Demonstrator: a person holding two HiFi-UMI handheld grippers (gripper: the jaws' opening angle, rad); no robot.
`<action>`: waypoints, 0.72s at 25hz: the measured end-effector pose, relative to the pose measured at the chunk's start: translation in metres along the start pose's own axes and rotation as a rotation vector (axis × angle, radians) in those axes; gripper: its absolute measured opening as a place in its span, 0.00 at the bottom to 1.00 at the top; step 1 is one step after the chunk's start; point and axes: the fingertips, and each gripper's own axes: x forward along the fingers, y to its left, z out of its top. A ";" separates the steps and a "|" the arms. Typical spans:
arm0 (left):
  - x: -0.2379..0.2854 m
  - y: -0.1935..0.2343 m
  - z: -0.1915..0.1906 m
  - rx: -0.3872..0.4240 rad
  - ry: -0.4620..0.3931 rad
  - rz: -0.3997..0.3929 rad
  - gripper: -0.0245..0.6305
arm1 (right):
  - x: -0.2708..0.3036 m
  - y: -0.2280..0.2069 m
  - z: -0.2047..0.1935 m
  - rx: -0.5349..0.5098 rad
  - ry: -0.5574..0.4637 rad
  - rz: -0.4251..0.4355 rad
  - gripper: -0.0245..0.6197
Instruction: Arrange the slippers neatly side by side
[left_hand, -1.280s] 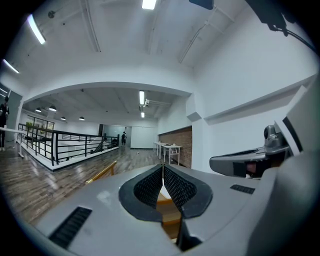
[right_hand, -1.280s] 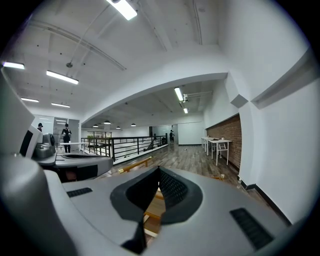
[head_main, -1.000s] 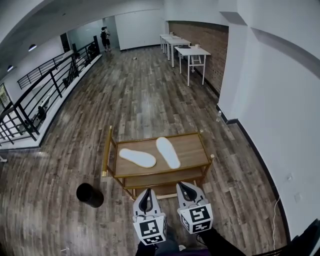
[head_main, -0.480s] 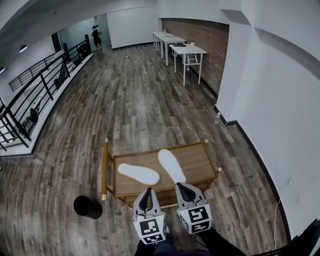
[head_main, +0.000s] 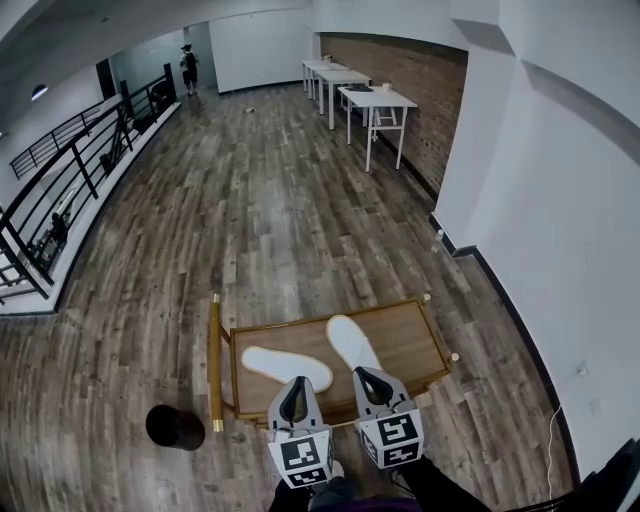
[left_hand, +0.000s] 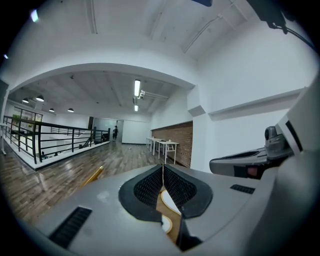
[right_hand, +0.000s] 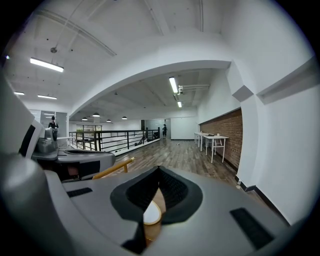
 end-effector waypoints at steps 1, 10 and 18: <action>0.003 0.003 -0.001 -0.005 0.004 0.000 0.05 | 0.003 0.001 0.000 -0.003 0.003 -0.002 0.04; 0.022 0.004 -0.008 -0.011 0.015 -0.023 0.05 | 0.016 -0.011 -0.004 0.000 0.027 -0.034 0.04; 0.042 -0.003 -0.011 0.023 0.043 -0.032 0.05 | 0.033 -0.031 -0.010 0.037 0.035 -0.019 0.04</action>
